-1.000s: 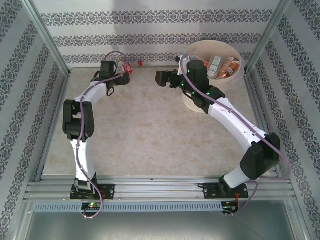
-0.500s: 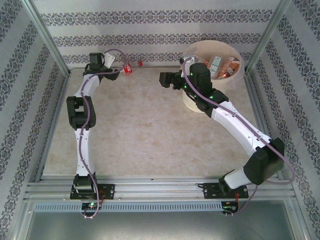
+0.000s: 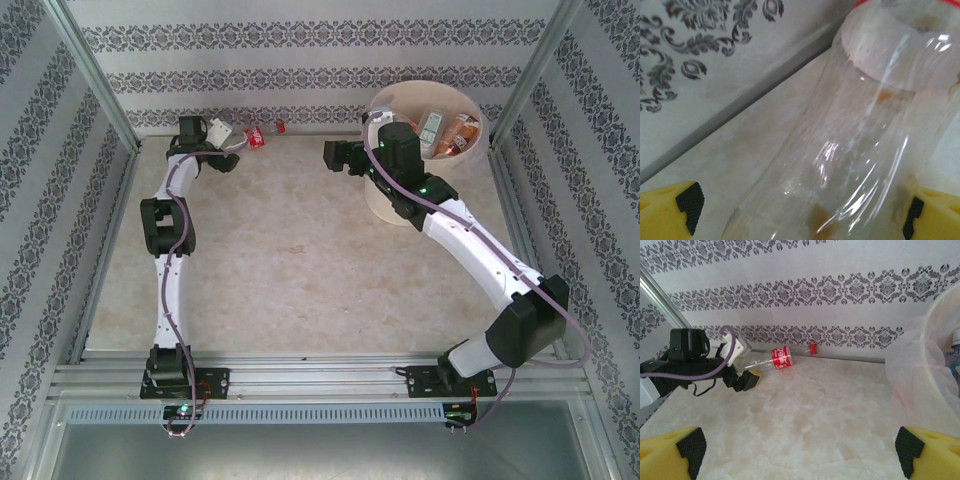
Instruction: Put the plastic bottles in the bin
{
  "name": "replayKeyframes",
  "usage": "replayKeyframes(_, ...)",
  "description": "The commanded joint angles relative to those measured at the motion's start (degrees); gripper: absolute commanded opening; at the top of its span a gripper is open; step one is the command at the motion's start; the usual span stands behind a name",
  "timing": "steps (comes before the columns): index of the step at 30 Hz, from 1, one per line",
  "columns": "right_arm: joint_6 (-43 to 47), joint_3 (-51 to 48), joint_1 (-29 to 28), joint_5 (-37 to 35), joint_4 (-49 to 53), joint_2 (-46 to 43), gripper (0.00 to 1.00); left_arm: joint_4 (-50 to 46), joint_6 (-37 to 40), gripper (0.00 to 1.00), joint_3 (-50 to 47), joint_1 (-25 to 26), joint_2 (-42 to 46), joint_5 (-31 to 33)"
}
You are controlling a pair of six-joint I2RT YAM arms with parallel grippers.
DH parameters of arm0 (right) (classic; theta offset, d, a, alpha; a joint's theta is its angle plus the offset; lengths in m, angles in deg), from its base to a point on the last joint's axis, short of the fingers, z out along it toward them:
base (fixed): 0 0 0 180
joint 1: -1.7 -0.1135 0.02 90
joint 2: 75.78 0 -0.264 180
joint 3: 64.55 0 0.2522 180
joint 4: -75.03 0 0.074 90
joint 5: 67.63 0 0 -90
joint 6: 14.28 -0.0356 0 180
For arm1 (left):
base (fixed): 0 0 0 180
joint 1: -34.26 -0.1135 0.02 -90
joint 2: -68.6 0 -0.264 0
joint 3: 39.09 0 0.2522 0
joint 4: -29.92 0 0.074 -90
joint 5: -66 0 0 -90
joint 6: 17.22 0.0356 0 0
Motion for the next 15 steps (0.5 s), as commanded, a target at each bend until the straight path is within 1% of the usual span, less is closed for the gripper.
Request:
replayKeyframes(1, 1.28, 2.90, -0.73, -1.99, 1.76, 1.81, 0.98, -2.63, -0.69, 1.00, 3.07, -1.52, -1.81, -6.16)
replayKeyframes(3, 1.43, 3.70, -1.02, -1.86, 1.72, 2.32, 0.98, -3.82, -0.09, 0.95, 4.09, -1.61, -2.52, -7.58)
replayKeyframes(5, 1.82, 4.47, -1.42, -1.89, 1.46, 2.67, 0.98, -4.49, -0.07, 0.89, 4.40, -1.61, -2.58, -9.46)
replayKeyframes(8, 2.67, 5.55, -1.91, -2.36, 1.81, 2.88, 0.98, -5.17, -0.82, 0.76, 5.09, -1.54, -2.54, -11.90)
replayKeyframes(10, 3.20, 5.74, -2.18, -3.20, 2.05, 2.78, 0.98, -5.93, -1.43, 0.70, 5.32, -1.44, -2.37, -13.57)
replayKeyframes(13, 3.48, 5.47, -2.43, -3.91, 2.15, 2.18, 0.98, -7.91, -1.11, 0.64, 5.16, -0.93, -1.77, -14.98)
replayKeyframes(15, 3.58, 5.18, -2.51, -4.37, 2.30, 1.70, 0.98, -9.06, -0.74, 0.62, 4.07, -0.44, -0.70, -14.84)
